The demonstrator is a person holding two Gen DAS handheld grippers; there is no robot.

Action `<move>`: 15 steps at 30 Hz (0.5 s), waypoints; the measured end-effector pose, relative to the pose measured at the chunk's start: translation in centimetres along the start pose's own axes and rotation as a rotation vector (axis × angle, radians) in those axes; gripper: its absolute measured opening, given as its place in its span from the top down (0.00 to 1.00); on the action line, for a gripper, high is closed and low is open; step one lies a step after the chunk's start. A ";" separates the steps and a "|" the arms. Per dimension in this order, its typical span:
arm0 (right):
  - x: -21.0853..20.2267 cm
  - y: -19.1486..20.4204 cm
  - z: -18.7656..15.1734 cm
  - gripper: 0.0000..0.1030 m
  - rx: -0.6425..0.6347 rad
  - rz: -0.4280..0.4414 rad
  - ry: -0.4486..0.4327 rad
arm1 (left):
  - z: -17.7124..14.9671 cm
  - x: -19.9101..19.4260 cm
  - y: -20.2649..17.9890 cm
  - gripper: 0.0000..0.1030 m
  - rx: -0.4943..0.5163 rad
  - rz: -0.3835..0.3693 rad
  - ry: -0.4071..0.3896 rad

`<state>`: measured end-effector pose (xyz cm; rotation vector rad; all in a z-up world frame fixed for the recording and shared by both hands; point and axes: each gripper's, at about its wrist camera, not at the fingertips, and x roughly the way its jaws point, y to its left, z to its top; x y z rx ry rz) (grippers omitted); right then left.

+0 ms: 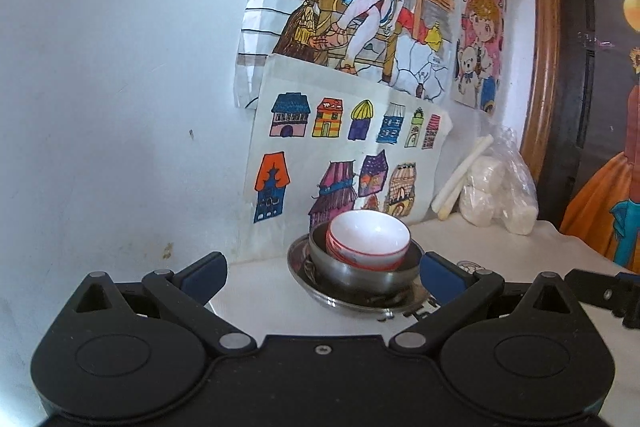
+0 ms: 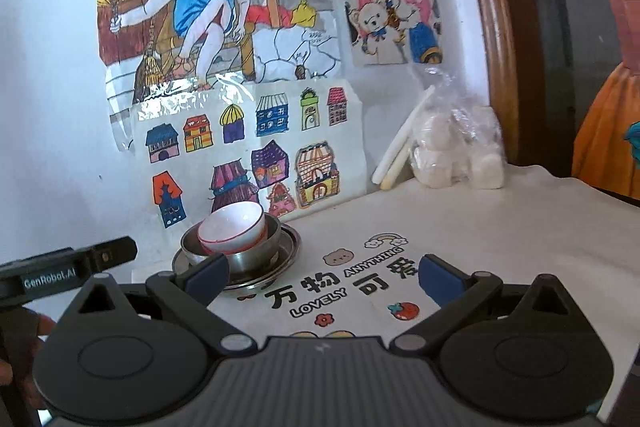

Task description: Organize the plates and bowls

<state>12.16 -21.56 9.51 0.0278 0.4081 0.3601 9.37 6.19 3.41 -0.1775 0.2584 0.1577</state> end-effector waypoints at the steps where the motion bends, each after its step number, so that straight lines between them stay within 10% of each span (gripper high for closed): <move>1: -0.4 -0.1 -0.1 0.00 0.001 -0.006 -0.007 | -0.2 -0.2 -0.1 0.01 0.002 -0.003 -0.003; 15: -5.6 -0.3 -4.2 0.00 0.006 -0.121 -0.058 | -4.5 -4.3 -1.1 0.01 0.020 -0.011 -0.006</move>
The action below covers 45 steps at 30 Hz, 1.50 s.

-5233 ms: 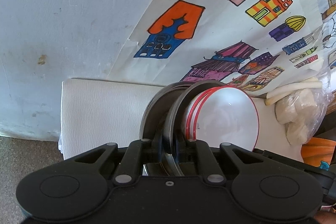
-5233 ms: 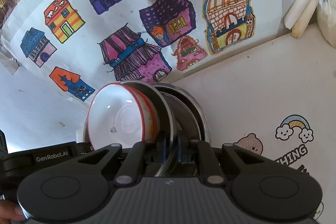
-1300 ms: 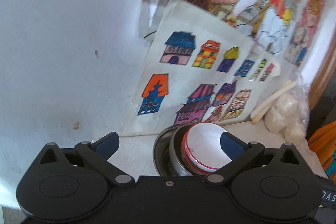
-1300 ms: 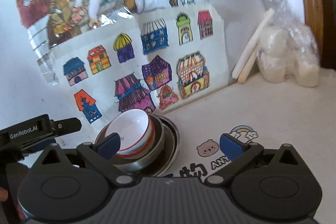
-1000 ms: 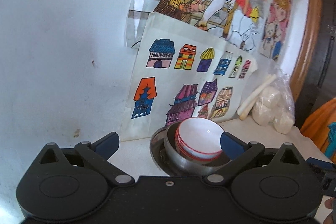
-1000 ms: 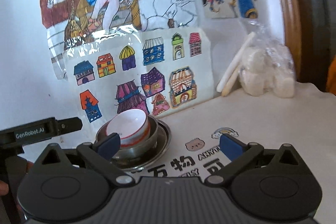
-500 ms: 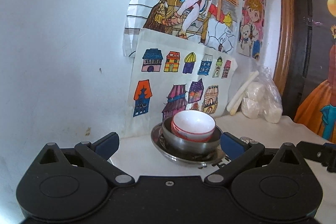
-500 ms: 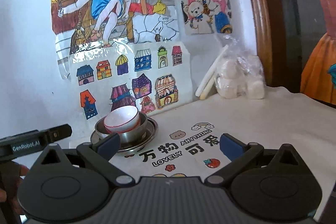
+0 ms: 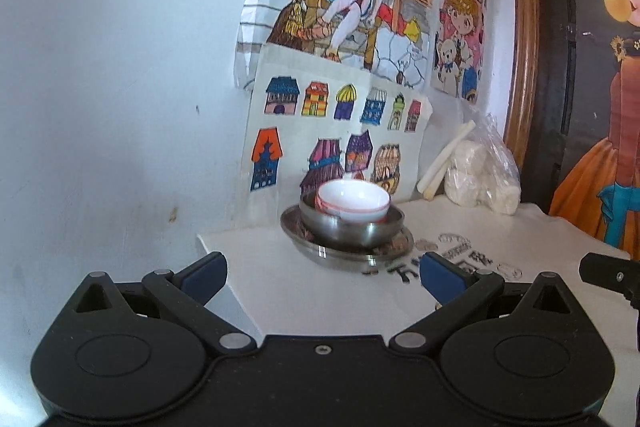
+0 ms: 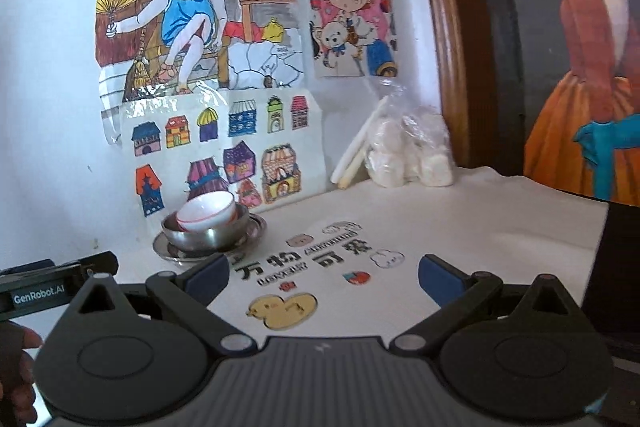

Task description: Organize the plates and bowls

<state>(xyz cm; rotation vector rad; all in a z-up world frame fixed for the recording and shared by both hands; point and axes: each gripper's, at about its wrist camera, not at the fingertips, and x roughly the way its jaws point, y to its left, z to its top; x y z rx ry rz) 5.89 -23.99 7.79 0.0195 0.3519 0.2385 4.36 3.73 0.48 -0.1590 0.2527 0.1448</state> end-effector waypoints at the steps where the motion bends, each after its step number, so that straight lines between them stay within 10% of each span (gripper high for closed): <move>1: -0.4 -0.1 -0.4 0.00 0.011 -0.010 -0.004 | -0.3 -0.2 -0.1 0.01 0.000 0.000 0.004; 45: -0.4 -0.2 -2.9 0.00 0.051 -0.065 0.073 | -1.9 -0.6 0.5 0.01 0.024 -0.001 0.046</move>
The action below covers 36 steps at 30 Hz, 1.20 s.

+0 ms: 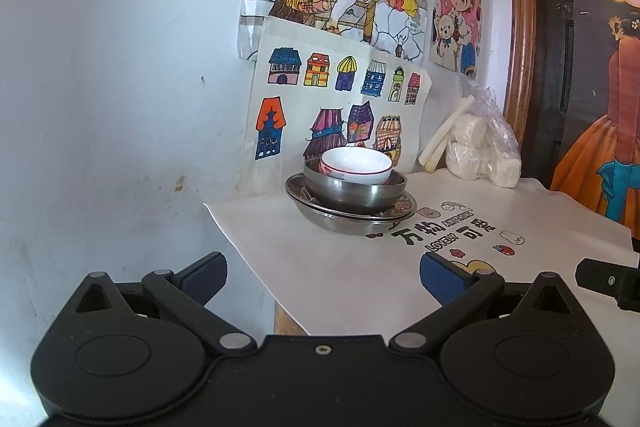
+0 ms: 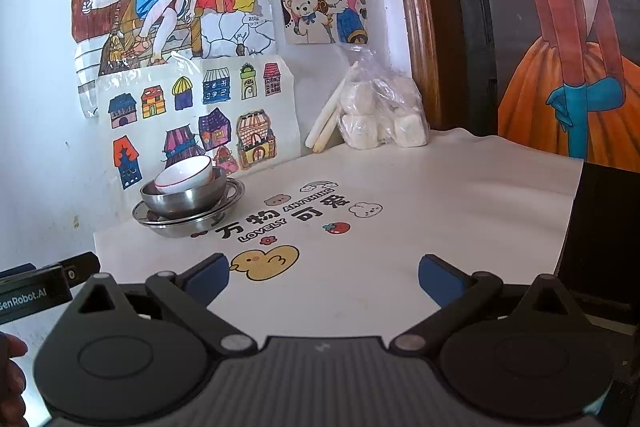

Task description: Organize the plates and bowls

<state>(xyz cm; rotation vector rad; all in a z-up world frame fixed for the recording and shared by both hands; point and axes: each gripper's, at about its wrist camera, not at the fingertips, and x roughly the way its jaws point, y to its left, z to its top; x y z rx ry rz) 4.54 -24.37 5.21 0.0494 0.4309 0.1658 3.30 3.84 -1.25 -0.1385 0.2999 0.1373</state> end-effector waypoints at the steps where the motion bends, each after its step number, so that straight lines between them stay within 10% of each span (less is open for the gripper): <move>1: 0.0 0.0 0.0 0.00 0.000 0.000 0.001 | 0.0 0.0 0.0 0.01 0.000 0.001 0.002; 36: 0.9 -0.2 -0.2 0.00 0.008 0.006 0.024 | -0.2 1.6 -0.7 0.01 0.030 0.011 0.064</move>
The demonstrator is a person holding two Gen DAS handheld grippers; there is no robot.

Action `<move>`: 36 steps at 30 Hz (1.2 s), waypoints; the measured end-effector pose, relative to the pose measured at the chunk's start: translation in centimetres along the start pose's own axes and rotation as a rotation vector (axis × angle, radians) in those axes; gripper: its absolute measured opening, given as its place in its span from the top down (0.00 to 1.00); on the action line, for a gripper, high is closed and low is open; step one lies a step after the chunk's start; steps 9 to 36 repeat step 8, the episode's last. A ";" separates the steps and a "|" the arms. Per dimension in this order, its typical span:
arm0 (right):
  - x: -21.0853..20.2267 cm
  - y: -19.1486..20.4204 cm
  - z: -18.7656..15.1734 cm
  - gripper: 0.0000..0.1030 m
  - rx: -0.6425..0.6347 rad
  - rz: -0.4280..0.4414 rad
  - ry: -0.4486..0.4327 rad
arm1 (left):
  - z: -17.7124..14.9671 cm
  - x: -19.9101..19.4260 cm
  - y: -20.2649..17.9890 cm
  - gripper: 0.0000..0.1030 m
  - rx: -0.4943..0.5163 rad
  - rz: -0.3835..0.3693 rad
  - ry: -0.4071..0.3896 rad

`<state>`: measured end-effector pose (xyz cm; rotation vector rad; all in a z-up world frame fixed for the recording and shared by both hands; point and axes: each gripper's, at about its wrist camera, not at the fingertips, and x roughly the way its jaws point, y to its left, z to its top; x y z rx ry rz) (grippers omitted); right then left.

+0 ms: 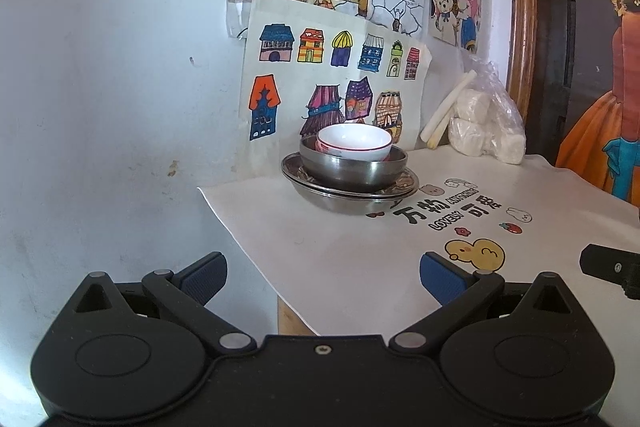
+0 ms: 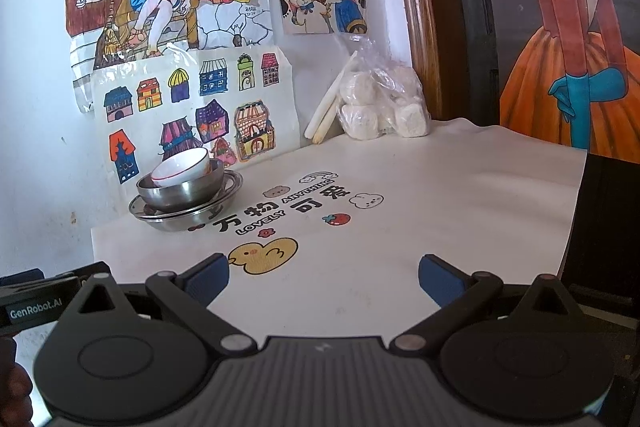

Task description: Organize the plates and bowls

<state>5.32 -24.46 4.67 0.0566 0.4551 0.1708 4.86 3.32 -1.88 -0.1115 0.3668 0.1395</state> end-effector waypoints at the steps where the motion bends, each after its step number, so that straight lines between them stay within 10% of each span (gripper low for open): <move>1: 0.0 0.0 0.0 0.00 0.000 -0.001 0.001 | 0.0 0.0 0.0 0.01 0.001 0.001 0.000; 36: 0.2 0.0 -0.1 0.00 -0.001 0.003 0.006 | 0.0 0.1 -0.1 0.01 0.006 -0.006 0.003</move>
